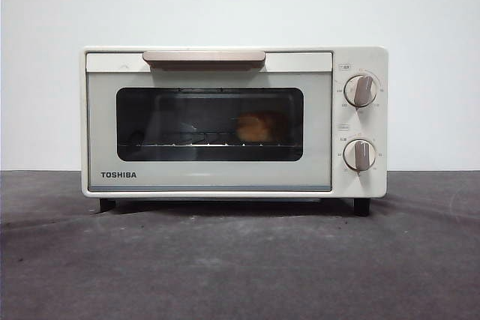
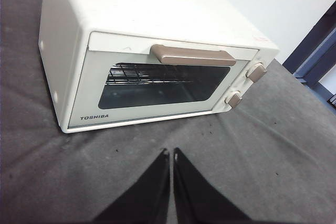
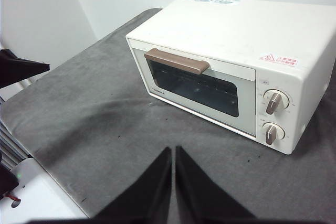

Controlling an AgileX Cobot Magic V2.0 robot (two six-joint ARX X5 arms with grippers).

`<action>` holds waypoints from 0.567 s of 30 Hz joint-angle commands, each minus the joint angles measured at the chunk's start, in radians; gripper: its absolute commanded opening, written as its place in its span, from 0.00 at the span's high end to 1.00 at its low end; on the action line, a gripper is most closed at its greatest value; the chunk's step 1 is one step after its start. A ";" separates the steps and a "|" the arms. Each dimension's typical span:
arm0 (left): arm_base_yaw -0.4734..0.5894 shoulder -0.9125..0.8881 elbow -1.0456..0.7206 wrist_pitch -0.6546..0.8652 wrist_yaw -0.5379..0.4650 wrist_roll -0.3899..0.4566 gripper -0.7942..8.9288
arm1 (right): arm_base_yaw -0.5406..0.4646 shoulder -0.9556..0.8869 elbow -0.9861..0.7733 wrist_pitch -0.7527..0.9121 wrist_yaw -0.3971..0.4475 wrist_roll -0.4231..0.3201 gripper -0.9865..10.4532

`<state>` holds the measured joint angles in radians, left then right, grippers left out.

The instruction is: The left arm flap open the oven, the right arm pick bread and place it into oven, the left arm flap close the oven

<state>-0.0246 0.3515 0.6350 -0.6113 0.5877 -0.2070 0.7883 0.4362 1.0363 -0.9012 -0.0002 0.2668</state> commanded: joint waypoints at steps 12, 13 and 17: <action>-0.011 -0.112 -0.040 0.051 -0.036 0.138 0.90 | 0.008 0.006 0.014 0.011 0.001 -0.006 0.91; -0.016 -0.137 -0.074 0.080 -0.064 0.185 0.90 | 0.008 0.006 0.014 0.011 0.001 -0.006 0.91; -0.017 -0.238 -0.266 0.274 -0.185 0.227 0.90 | 0.008 0.006 0.014 0.011 0.001 -0.006 0.91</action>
<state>-0.0422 0.1280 0.4129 -0.3931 0.4377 -0.0307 0.7883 0.4362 1.0363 -0.9012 -0.0002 0.2661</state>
